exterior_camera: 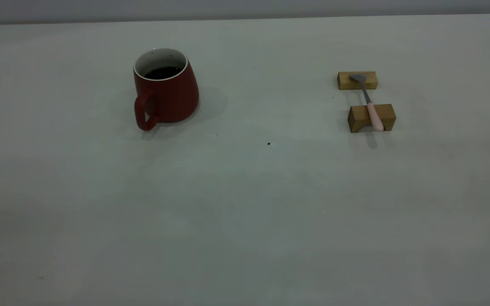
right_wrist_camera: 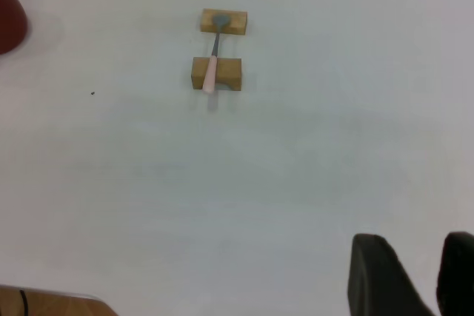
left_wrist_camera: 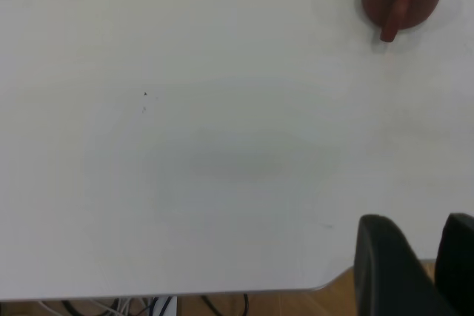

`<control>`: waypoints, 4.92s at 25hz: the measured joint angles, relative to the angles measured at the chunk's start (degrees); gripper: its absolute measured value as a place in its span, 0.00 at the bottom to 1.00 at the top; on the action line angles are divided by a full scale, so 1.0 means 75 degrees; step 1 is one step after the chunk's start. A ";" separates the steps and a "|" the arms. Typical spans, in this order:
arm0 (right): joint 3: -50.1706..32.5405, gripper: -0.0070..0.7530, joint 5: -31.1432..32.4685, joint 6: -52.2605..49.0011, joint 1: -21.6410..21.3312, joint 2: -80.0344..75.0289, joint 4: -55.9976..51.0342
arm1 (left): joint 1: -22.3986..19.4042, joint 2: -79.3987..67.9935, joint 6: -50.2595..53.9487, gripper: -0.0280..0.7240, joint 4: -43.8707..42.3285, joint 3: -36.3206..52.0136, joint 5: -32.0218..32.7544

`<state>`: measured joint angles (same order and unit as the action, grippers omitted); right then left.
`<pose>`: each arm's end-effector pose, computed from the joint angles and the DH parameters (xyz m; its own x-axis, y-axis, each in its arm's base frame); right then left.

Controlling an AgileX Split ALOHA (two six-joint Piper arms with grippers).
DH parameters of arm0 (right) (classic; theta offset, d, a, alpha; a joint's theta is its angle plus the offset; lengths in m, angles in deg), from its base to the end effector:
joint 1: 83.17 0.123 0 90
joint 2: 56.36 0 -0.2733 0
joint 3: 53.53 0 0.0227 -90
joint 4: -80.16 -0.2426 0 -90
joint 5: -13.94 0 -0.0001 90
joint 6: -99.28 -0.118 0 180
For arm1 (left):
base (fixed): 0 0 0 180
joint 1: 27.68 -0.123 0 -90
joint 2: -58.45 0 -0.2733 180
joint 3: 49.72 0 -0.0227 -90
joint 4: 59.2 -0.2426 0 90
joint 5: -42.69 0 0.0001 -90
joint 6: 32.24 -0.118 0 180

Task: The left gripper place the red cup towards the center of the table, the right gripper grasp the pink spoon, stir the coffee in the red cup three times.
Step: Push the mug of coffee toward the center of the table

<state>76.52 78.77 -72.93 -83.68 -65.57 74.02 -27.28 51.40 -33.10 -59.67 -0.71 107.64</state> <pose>0.0245 0.0112 0.2451 -0.5485 -0.0848 -0.8319 -0.1214 0.9924 -0.0211 0.0184 0.0007 0.2500 -0.5151 0.0221 -0.8569 0.0101 0.9998 0.0197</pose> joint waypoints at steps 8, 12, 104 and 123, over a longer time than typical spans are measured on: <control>0.0000 0.32 0.0000 0.0000 0.0000 0.0000 0.0000 | 0.0000 0.0000 0.0000 0.35 0.0000 0.0000 0.0000; 0.0000 0.32 0.0000 0.0000 0.0000 0.0000 0.0000 | 0.0000 0.0000 0.0000 0.35 0.0000 0.0000 0.0000; 0.0000 0.32 0.0000 0.0000 0.0000 0.0000 -0.0007 | 0.2236 -1.7364 -0.1560 0.32 0.0397 -0.5553 -0.7533; 0.0000 0.32 0.0000 0.0000 0.0000 0.0000 -0.0007 | 0.2497 -1.7378 -0.1566 0.32 0.0412 -0.5553 -0.7693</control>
<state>76.52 78.77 -72.93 -83.68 -65.57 73.97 -8.55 -78.94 -44.85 -56.58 -42.35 49.94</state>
